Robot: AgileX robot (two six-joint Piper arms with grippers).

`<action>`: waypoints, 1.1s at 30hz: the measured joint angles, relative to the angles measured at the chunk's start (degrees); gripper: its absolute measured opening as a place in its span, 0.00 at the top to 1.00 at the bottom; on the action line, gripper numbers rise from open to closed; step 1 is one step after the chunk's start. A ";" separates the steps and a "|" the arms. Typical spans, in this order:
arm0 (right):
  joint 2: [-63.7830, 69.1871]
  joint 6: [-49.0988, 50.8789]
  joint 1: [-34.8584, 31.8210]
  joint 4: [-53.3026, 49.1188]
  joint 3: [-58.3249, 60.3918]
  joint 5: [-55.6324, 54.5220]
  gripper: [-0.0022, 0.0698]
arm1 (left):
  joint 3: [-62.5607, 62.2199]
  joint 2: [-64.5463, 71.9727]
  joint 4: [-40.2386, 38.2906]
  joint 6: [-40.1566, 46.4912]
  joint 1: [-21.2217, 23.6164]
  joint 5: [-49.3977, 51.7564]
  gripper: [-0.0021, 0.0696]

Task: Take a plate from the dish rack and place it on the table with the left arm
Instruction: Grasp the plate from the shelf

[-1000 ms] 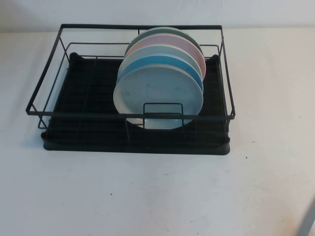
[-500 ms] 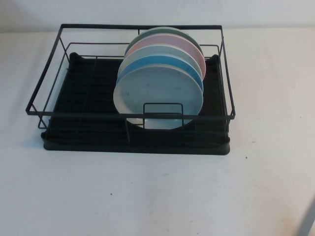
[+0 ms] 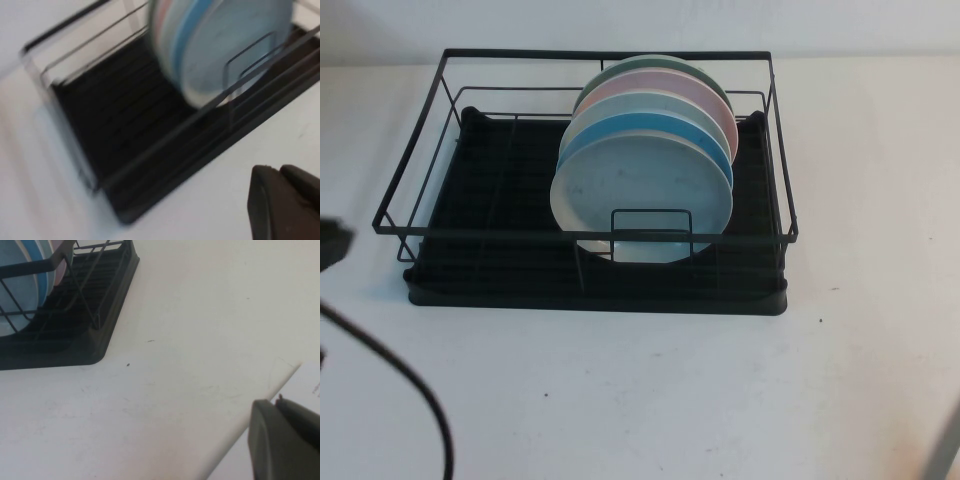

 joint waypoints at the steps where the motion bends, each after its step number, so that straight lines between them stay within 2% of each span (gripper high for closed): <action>1: 0.00 0.00 0.00 0.00 0.00 0.00 1.00 | -1.41 2.65 -3.21 5.00 0.00 0.00 0.98; 4: 0.00 0.00 0.00 0.00 0.00 0.00 1.00 | -5.63 10.38 -10.22 15.70 -0.08 0.87 0.98; 9: 0.00 0.00 0.00 0.00 0.00 0.00 1.00 | -13.14 23.69 -16.48 23.10 -0.65 2.35 0.98; 13: 0.00 0.00 0.00 0.00 0.00 0.00 1.00 | -21.11 32.39 -16.06 24.85 -4.91 2.35 0.98; 19: 0.00 0.00 0.00 0.00 0.00 0.00 1.00 | -30.37 43.36 -10.04 24.94 -11.93 0.58 0.97; 22: 0.00 0.00 0.00 0.00 0.00 0.00 1.00 | -33.13 47.58 -7.49 25.62 -14.66 -0.68 0.87; 26: 0.00 0.00 0.00 0.00 0.00 0.00 1.00 | -34.91 52.39 -6.16 29.12 -17.38 -1.47 0.62; 28: 0.00 0.00 0.00 0.00 0.00 0.00 1.00 | -35.17 54.46 -5.97 30.73 -18.30 -2.70 0.54; 33: 0.00 0.00 0.00 0.00 0.00 0.00 1.00 | -35.17 57.66 -5.72 32.96 -19.43 -6.28 0.48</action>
